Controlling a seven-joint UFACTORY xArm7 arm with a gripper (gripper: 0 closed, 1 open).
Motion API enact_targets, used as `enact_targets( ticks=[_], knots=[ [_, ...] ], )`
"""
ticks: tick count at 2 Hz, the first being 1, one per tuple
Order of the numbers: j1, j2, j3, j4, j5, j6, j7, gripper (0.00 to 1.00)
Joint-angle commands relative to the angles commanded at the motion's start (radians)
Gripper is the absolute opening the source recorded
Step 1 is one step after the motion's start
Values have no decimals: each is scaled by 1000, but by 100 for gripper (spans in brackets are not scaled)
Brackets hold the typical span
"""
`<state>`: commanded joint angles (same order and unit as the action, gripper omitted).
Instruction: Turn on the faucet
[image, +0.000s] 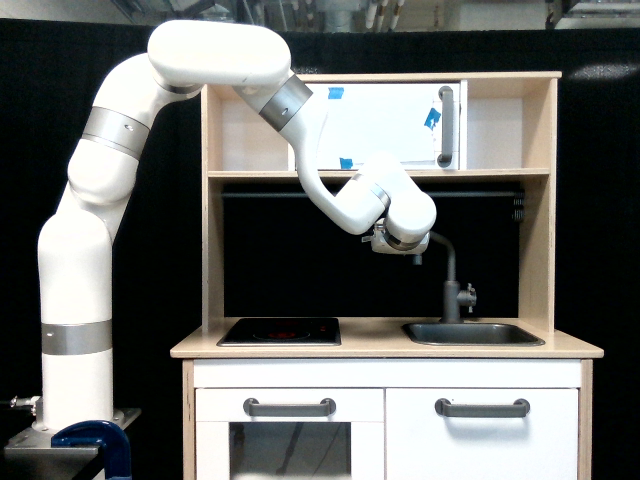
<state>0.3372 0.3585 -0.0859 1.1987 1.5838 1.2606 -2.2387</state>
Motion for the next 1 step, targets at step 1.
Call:
enact_targets(
  ticks=[1],
  knots=[
    [-52,47,12,71,-34,29,23,100]
  ],
)
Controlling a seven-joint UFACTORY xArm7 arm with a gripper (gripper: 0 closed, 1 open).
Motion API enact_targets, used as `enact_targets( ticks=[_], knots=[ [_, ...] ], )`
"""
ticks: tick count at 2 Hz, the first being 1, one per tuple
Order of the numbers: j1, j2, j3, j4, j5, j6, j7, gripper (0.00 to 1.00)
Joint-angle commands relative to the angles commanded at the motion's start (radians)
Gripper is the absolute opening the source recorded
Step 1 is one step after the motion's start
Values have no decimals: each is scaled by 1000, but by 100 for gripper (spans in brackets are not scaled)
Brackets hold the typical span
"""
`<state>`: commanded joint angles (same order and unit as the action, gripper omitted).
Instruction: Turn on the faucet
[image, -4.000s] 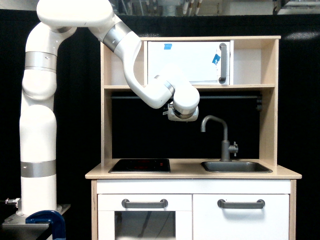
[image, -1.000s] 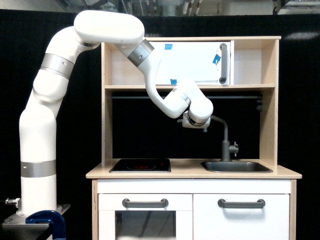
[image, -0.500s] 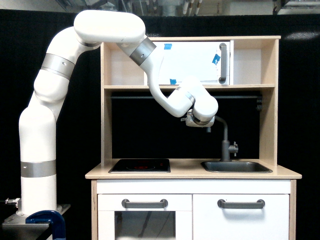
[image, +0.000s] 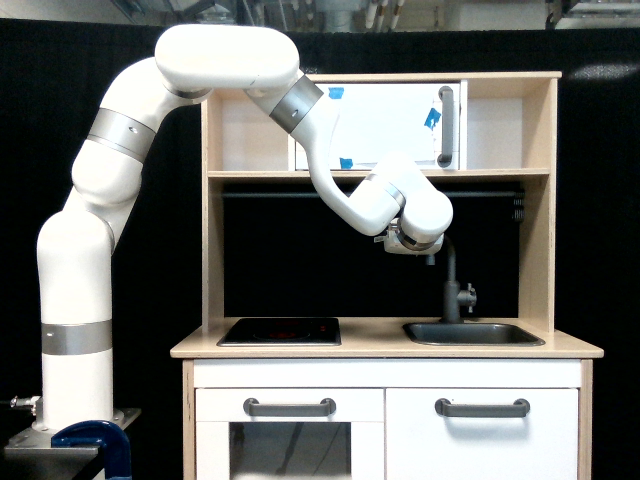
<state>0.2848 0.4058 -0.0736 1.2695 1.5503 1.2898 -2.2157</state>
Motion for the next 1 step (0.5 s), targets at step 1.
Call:
enact_targets(
  ticks=[1],
  knots=[
    [-36,55,21,80,-21,9,25,100]
  ],
)
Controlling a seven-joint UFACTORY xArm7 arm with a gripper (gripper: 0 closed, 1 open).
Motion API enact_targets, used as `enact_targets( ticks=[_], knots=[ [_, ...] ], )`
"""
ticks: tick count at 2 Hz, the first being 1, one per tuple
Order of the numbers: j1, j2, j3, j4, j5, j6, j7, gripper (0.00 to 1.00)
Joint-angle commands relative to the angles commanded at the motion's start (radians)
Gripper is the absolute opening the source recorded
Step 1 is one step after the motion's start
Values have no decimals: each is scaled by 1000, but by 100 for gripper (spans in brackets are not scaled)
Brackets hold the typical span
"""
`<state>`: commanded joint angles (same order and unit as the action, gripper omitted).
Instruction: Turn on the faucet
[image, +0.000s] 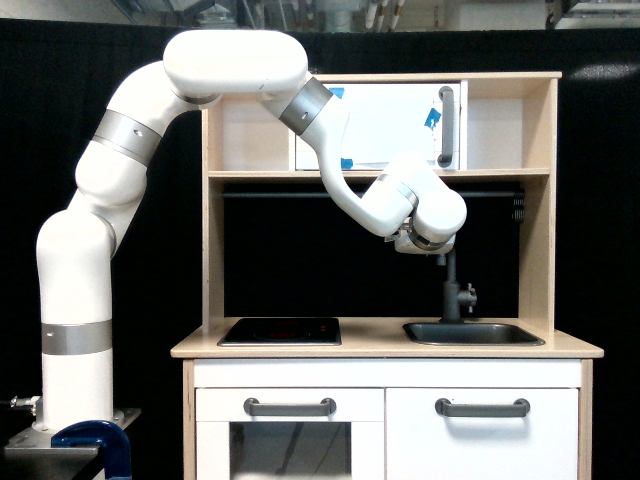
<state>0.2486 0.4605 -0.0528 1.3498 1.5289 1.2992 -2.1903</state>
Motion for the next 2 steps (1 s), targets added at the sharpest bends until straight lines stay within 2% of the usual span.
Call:
enact_targets(
  ticks=[1,2],
  knots=[
    [-36,54,32,83,-23,-1,30,100],
    [-55,49,56,73,-29,-10,25,100]
  ],
)
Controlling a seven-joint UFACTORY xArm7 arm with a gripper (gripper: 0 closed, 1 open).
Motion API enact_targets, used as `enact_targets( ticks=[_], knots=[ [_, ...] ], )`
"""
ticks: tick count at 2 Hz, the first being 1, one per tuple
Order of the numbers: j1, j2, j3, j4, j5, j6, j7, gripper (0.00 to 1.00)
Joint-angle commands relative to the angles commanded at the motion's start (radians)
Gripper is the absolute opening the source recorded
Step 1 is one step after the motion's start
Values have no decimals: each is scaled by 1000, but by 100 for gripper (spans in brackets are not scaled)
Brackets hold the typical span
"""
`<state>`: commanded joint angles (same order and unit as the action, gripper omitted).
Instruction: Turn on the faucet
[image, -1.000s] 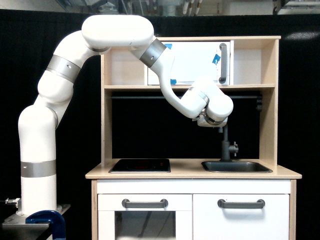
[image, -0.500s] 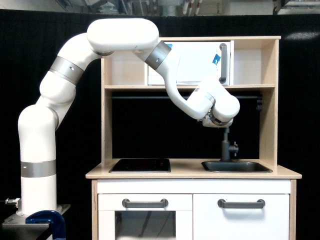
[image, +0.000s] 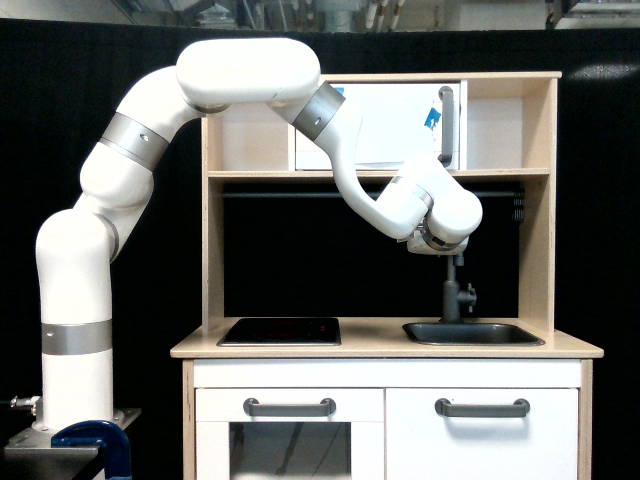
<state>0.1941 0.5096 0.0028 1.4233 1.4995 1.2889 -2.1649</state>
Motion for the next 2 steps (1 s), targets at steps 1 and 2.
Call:
enact_targets(
  ticks=[1,2],
  knots=[
    [-58,-96,25,-119,-22,19,-26,100],
    [-154,-166,23,-251,-68,87,-96,100]
  ],
)
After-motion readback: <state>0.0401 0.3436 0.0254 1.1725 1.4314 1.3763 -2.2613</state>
